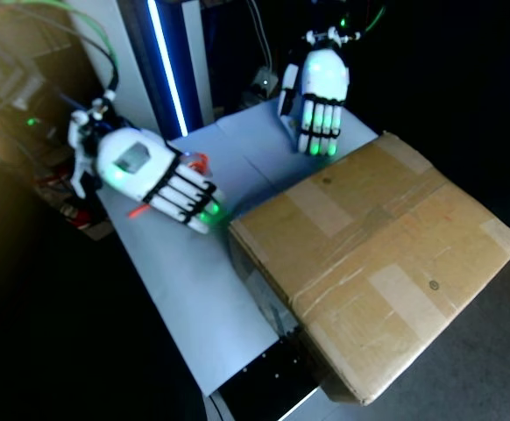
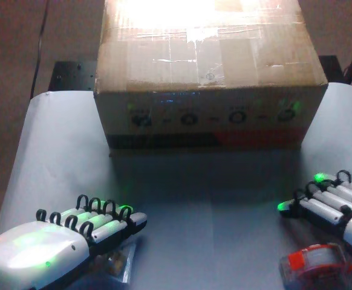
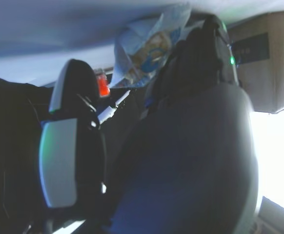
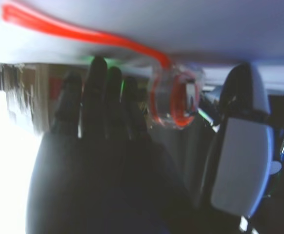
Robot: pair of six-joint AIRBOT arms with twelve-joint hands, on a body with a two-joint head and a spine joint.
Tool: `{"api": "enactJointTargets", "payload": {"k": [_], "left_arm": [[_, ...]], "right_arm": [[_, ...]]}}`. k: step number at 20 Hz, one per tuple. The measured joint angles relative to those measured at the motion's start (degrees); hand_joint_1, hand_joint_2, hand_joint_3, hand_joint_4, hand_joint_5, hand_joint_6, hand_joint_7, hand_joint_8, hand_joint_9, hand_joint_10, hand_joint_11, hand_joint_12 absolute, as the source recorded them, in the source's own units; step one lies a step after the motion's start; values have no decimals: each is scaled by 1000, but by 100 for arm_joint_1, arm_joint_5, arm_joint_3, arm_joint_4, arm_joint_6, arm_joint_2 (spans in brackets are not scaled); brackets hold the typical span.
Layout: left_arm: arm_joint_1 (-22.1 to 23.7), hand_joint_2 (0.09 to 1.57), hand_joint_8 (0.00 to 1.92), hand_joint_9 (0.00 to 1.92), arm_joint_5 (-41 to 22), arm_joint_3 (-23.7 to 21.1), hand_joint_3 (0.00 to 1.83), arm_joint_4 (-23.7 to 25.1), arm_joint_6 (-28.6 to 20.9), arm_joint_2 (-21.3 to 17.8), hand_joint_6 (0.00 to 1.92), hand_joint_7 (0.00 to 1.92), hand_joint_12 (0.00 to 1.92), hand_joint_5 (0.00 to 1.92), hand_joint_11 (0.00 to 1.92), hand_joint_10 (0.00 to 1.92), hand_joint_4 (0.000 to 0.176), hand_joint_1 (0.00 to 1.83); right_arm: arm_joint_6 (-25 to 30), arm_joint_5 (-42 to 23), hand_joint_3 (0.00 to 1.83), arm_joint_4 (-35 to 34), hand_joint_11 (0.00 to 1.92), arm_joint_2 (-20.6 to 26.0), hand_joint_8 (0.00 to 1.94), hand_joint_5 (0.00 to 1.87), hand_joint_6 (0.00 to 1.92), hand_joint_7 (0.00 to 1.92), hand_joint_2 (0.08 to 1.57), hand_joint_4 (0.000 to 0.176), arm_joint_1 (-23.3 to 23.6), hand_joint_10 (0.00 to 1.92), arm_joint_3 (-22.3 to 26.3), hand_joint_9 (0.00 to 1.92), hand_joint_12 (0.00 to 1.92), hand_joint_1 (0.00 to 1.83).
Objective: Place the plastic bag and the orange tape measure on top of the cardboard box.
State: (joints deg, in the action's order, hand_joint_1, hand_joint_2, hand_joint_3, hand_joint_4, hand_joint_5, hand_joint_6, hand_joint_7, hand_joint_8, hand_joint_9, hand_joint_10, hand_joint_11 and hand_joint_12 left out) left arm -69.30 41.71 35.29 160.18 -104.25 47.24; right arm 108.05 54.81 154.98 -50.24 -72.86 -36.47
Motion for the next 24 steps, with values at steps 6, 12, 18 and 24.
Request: {"api": "enactJointTargets", "payload": {"k": [6, 12, 18, 24], "left_arm": [[-146, 1409, 98, 46, 166, 33, 0, -35, 11, 55, 144, 300, 1394, 420, 0, 796, 0, 991], [-175, 1444, 1815, 348, 627, 278, 0, -122, 120, 356, 1852, 395, 1893, 414, 58, 1921, 0, 1228], [-160, 1406, 1780, 454, 824, 442, 1, -201, 275, 540, 1693, 470, 1921, 404, 190, 1921, 0, 1262], [-151, 1308, 1513, 576, 868, 448, 0, -647, 146, 415, 1610, 556, 1921, 458, 548, 1582, 0, 1456]], "right_arm": [[140, 57, 6, -76, 235, -44, 855, 623, 599, 468, 1040, 0, 22, 1174, -17, 344, 1615, 1281], [133, 225, 0, -26, 504, -57, 1352, 875, 1236, 665, 1221, 0, 57, 1518, -70, 662, 1733, 1338], [109, 186, 0, -24, 442, -48, 1380, 776, 1346, 637, 1245, 0, 105, 1474, -70, 628, 1748, 1438], [72, -2, 0, 133, 607, 186, 1262, 823, 1330, 688, 1217, 0, 205, 1448, 52, 712, 1670, 1367]]}}
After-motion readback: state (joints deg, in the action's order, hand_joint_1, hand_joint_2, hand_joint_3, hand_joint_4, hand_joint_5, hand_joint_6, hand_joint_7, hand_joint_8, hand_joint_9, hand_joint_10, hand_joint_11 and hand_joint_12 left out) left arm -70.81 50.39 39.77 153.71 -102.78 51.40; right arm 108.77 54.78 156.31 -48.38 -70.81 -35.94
